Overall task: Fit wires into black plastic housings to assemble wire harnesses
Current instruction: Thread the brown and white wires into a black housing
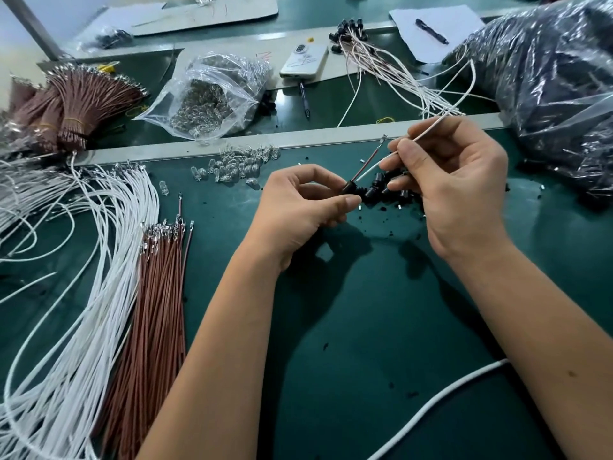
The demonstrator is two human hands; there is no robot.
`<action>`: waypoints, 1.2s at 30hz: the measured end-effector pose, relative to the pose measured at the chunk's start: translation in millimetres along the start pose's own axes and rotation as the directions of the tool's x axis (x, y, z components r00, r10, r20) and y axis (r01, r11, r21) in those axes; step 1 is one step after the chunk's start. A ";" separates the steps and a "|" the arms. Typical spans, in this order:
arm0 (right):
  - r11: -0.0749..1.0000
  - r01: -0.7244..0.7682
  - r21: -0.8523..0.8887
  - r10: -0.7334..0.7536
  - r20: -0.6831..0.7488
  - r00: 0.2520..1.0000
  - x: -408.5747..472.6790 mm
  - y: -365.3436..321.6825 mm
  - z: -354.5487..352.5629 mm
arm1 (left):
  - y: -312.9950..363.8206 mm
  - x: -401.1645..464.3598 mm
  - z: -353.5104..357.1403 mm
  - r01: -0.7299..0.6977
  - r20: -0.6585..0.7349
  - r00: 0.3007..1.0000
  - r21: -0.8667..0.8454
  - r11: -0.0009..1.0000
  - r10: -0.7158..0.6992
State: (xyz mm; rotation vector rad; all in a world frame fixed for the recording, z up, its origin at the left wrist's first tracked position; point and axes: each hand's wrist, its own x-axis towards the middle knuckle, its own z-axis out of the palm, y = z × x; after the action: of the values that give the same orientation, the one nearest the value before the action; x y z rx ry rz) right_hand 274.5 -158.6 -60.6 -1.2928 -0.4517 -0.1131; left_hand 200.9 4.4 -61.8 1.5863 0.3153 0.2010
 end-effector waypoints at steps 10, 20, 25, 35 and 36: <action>1.000 0.015 -0.011 -0.015 -0.013 1.000 2.0 0.1 -2.5 | -0.1 0.1 0.4 0.007 -0.006 1.000 -0.001 1.000 -0.007; 1.000 -0.002 -0.005 0.002 0.019 1.000 0.1 0.1 -0.6 | -0.8 1.3 -0.2 -0.001 0.008 1.000 -0.010 1.000 0.001; 1.000 -0.026 -0.002 0.026 0.019 0.999 -0.3 0.4 -0.3 | -1.3 1.2 -0.5 -0.002 0.014 1.000 -0.003 1.000 0.002; 0.997 -0.072 -0.001 0.072 0.030 0.997 -1.1 0.0 0.7 | -2.0 1.9 -0.3 -0.006 0.008 1.000 0.002 1.000 0.006; 0.997 -0.075 -0.008 0.075 0.030 0.997 -1.0 -0.1 0.4 | -2.1 1.9 0.0 -0.007 0.004 1.000 0.003 1.000 0.007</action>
State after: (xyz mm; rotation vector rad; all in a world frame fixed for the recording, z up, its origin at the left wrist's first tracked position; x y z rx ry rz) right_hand 273.4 -158.4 -60.7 -1.3179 -0.4286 -0.0320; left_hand 202.5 5.1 -64.0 1.5909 0.3066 0.2028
